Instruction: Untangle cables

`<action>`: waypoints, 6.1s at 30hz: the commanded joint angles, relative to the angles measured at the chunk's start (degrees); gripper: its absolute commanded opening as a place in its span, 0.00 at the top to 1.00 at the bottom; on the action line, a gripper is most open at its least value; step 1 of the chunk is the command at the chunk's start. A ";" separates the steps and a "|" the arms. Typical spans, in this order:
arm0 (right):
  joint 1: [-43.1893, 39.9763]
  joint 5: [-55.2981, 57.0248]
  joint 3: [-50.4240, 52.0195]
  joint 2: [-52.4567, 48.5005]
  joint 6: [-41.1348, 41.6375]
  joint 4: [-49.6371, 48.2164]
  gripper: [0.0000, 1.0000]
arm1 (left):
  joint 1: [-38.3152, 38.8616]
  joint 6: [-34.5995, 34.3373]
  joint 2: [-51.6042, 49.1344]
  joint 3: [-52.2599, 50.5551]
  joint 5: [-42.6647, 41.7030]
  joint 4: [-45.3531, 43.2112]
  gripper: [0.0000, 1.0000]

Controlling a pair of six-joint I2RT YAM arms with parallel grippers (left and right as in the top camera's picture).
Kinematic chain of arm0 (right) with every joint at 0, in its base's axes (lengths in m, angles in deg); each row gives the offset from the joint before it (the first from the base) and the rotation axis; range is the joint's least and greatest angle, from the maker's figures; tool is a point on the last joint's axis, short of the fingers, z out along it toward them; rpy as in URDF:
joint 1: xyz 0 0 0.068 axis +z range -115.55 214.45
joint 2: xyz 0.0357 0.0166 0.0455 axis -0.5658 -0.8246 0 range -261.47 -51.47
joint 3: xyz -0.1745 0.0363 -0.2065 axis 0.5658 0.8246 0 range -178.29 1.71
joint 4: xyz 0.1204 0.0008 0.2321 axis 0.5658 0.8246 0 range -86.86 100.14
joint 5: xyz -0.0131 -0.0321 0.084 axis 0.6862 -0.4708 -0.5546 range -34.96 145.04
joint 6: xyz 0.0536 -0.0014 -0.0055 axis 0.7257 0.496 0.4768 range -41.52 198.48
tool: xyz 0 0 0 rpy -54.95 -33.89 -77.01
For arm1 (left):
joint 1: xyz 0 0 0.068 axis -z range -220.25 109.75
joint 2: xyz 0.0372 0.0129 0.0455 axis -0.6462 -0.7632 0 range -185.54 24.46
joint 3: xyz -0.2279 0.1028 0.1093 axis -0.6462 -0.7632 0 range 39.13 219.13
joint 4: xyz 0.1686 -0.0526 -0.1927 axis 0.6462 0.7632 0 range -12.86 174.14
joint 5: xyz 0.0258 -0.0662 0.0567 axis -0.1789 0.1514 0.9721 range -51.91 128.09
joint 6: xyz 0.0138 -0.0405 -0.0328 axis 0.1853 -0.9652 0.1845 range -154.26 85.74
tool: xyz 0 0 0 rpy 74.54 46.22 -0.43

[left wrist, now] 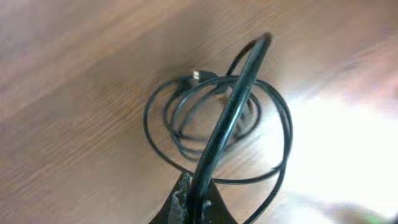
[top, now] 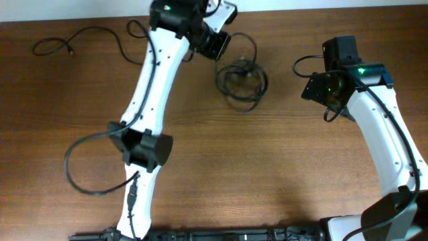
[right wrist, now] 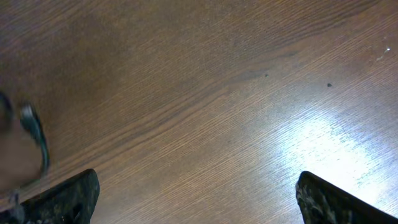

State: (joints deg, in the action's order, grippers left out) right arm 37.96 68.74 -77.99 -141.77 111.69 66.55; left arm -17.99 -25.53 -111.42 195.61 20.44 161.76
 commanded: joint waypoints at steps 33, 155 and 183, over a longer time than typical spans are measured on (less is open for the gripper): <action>-0.15 0.96 -0.11 -0.09 0.04 0.07 0.01 | -40.98 -13.62 31.41 -29.09 55.63 -52.96 1.00; -0.15 0.96 -0.11 -0.09 0.04 0.07 0.02 | -53.42 21.59 14.69 -81.44 8.76 -63.93 1.00; -0.15 0.96 -0.11 -0.09 0.04 0.07 0.01 | -39.17 -24.04 16.81 -71.08 16.63 -37.64 0.34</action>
State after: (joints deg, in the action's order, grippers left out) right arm 37.96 68.76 -77.95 -141.86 111.67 66.58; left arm -57.09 -45.31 -95.64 125.93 33.23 125.35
